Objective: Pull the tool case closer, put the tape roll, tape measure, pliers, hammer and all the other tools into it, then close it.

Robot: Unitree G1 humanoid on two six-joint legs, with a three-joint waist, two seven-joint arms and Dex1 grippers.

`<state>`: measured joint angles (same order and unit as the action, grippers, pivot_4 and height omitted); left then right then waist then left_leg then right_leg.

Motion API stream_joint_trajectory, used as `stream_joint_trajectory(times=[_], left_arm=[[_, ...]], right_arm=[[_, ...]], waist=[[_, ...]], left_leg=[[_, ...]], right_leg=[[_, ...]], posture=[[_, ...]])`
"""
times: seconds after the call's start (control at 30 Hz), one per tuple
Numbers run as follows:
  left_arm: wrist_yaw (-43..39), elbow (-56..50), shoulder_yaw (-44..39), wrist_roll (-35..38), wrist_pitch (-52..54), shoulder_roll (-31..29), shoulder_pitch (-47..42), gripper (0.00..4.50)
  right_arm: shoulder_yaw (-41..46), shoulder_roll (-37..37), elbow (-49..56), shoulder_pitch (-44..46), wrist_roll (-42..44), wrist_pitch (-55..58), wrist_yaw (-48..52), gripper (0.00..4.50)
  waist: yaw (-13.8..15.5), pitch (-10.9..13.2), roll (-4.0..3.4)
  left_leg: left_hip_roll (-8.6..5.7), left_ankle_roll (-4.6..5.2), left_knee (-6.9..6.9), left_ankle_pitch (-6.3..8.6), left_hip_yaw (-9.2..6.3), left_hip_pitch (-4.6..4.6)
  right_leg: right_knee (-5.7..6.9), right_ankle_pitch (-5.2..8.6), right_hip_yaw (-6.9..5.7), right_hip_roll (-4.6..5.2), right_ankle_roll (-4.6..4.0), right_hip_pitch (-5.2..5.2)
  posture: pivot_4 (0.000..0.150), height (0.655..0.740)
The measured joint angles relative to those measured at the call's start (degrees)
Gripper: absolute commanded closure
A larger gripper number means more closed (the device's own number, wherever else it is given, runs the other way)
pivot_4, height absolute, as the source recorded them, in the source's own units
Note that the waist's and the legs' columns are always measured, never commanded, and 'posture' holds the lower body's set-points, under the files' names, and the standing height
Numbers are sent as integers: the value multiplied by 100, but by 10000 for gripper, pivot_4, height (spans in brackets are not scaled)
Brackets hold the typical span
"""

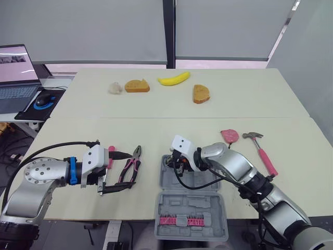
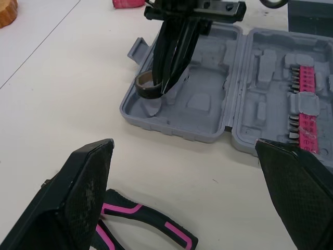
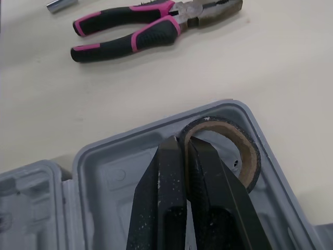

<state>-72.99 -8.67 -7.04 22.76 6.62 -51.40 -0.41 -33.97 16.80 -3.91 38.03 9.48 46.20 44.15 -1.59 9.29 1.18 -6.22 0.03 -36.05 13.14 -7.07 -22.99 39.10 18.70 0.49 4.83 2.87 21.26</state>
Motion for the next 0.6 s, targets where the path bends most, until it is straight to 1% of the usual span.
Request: stream_joint_trajectory(times=[0.23, 0.6], left_arm=[[51, -12, 8, -19, -63, 10, 17, 0], [129, -51, 16, -22, -62, 10, 18, 0]], right_arm=[[-40, -199, -609, 200, -231, -227, 217, 44848], [-41, -386, -733, 223, -433, -365, 416, 44848]], waist=[[-24, 0, -1], [-24, 1, -2]], left_leg=[[3, -4, 0, -2, 0, 1], [3, -5, 0, -2, 1, 1]], right_leg=[[11, -1, 9, -9, 0, 9], [16, -1, 16, -11, -1, 14]], posture=[[1500, 7400], [1500, 7400]])
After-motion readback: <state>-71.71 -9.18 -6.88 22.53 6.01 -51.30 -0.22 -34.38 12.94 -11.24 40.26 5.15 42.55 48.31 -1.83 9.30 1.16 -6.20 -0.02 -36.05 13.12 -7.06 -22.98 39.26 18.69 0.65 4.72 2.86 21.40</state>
